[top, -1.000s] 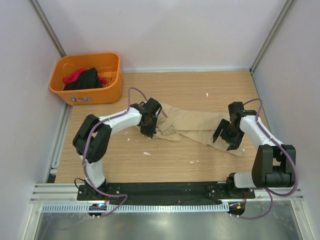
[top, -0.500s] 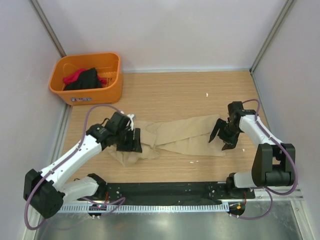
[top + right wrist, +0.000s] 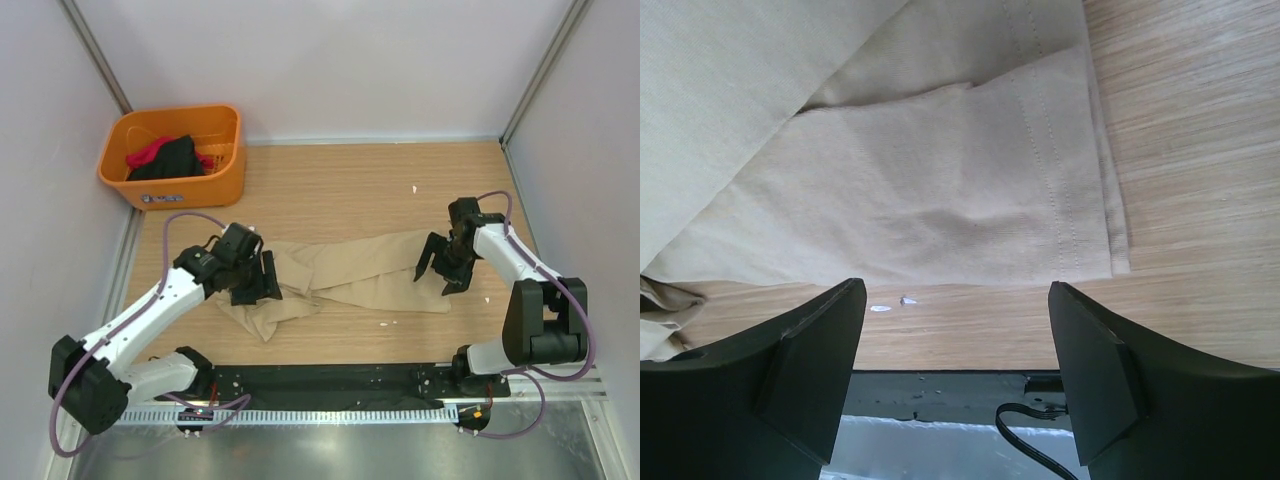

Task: Fold and stack the t-shirts
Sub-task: Flatten the tshirt out

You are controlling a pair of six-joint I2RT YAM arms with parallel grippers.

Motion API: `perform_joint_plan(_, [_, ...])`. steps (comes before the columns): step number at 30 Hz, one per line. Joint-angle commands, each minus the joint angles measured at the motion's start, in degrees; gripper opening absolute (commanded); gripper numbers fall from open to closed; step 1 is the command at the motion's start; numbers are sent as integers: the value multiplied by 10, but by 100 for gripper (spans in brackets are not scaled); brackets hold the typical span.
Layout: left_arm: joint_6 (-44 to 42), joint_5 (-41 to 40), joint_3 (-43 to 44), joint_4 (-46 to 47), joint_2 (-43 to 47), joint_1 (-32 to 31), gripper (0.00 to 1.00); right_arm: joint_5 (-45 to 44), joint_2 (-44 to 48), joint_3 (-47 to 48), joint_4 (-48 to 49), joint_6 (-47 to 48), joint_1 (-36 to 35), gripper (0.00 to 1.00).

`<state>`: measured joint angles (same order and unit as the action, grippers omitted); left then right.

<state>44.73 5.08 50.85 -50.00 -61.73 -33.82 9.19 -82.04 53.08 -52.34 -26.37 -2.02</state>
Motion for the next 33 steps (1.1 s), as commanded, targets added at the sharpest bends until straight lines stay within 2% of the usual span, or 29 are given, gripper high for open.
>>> perform_joint_plan(1, [38,-69,-4,-14,-10,3,65,9,15,-5,2,12,1,80])
perform_joint_plan(4, [48,-121,-18,-18,0,14,56,21,30,-16,7,16,1,79])
perform_joint_plan(5, [44,-119,-24,-12,5,32,49,22,33,-17,6,18,1,79])
perform_joint_plan(8, [46,-74,-54,8,14,81,45,23,37,-18,0,27,1,79])
perform_joint_plan(10, [72,-61,-71,12,26,88,47,22,43,-17,0,32,1,79])
perform_joint_plan(11, [83,-54,-93,17,32,88,56,21,43,-17,0,33,1,79])
perform_joint_plan(13, [117,-54,-114,24,56,88,64,23,44,-18,4,34,1,79])
perform_joint_plan(15, [140,-65,-138,31,68,88,64,27,43,-20,7,33,1,79])
perform_joint_plan(18, [163,-77,-148,49,82,89,62,34,43,-26,13,31,1,79])
perform_joint_plan(22, [157,-67,-153,74,72,97,47,37,46,-33,13,34,0,79])
perform_joint_plan(24, [143,-67,-148,76,60,97,45,37,46,-32,8,38,0,79])
perform_joint_plan(28, [106,-53,-139,76,49,97,50,37,50,-34,9,42,0,79])
perform_joint_plan(30, [101,-55,-145,70,58,97,61,42,50,-37,13,41,1,79])
perform_joint_plan(33, [98,-66,-172,93,76,97,65,45,51,-39,16,40,1,79])
